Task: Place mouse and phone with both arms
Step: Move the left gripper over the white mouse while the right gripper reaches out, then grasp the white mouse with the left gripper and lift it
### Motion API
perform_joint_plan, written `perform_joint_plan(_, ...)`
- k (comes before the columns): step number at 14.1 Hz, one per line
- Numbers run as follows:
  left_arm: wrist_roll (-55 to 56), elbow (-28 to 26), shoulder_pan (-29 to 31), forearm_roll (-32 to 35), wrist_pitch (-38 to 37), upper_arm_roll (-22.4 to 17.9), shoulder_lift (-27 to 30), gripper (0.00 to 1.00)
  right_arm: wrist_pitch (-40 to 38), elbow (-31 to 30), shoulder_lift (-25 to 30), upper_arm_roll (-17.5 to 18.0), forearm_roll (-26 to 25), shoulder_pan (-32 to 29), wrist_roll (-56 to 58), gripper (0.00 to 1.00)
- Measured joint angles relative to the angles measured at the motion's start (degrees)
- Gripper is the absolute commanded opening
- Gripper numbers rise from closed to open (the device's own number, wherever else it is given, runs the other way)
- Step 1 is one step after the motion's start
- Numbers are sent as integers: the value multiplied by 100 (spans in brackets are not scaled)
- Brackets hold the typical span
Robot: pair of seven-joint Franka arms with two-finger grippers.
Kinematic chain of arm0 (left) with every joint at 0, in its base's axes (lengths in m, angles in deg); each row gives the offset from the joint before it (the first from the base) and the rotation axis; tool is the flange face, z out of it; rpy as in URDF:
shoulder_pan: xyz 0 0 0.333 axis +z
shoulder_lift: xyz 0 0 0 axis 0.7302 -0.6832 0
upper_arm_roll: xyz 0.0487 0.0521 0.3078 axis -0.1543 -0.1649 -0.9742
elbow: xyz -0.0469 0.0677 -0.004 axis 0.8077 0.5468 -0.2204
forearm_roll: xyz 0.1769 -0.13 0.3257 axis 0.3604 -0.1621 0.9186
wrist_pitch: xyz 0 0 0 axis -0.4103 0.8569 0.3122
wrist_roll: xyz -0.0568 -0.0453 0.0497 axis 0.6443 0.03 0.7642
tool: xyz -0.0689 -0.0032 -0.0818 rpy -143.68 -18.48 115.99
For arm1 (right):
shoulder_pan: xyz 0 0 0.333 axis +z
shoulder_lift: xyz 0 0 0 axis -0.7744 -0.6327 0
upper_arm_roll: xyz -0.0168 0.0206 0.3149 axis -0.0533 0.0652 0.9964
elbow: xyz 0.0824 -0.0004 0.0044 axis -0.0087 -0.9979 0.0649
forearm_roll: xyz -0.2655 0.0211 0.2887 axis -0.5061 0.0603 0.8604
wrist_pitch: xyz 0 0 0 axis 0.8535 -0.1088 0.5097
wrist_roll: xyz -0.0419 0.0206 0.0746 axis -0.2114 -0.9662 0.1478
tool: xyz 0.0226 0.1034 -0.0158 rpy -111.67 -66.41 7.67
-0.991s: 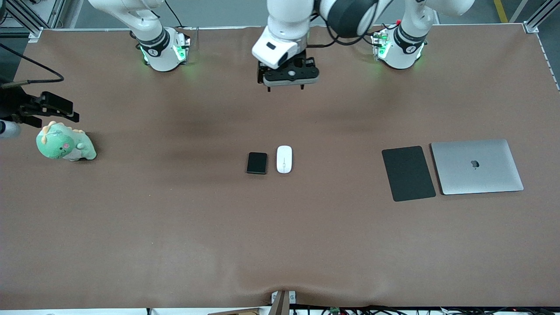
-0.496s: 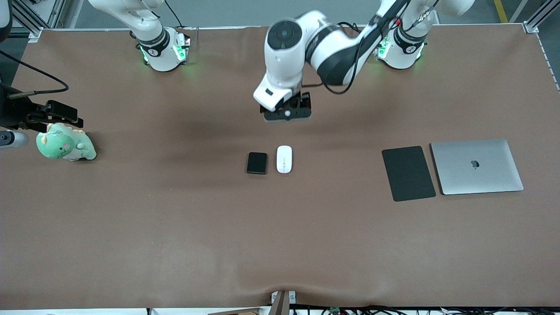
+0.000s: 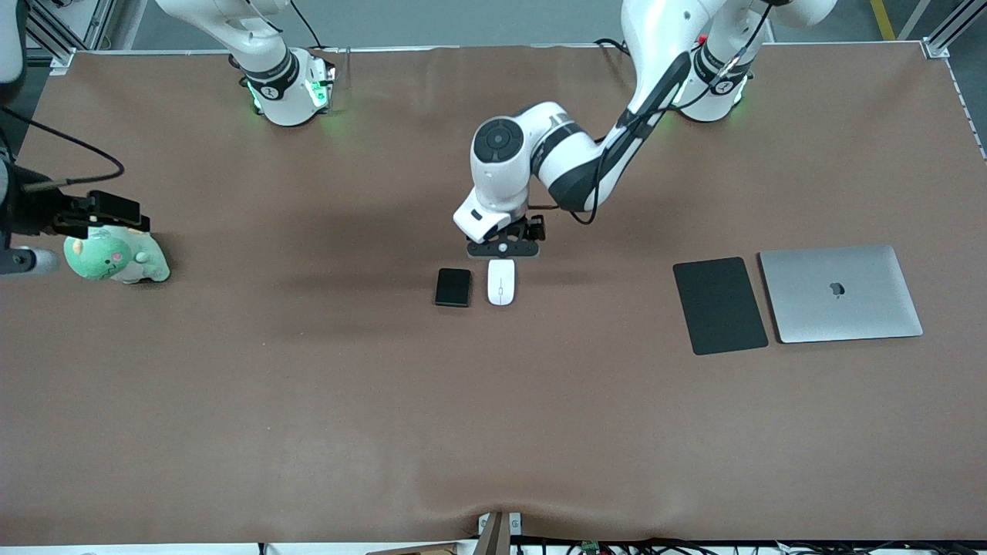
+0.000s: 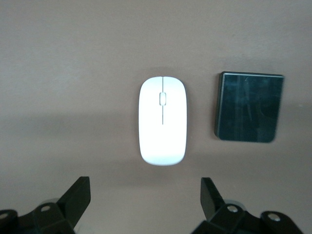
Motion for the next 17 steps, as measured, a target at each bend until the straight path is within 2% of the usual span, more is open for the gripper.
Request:
perform_joint_plan(4,-7,133,2,139,365,0,-450,100,151,-30,-327,39,6,293,-169,100)
perform_joint_plan(7,-7,505,-2,141,408,-4,-828,100,229,-161,-351,60,7,610,-880,100)
perform_joint_plan(13,-7,747,2,303,603,-71,-1282,100,997,-650,-356,83,153,1025,-1480,100)
perform_joint_plan(15,-7,763,2,303,646,-72,-1314,48,1062,-744,-356,83,209,1055,-1565,100)
perform_joint_plan(17,3,781,4,303,647,-72,-1314,11,1101,-749,-355,85,237,1096,-1734,100)
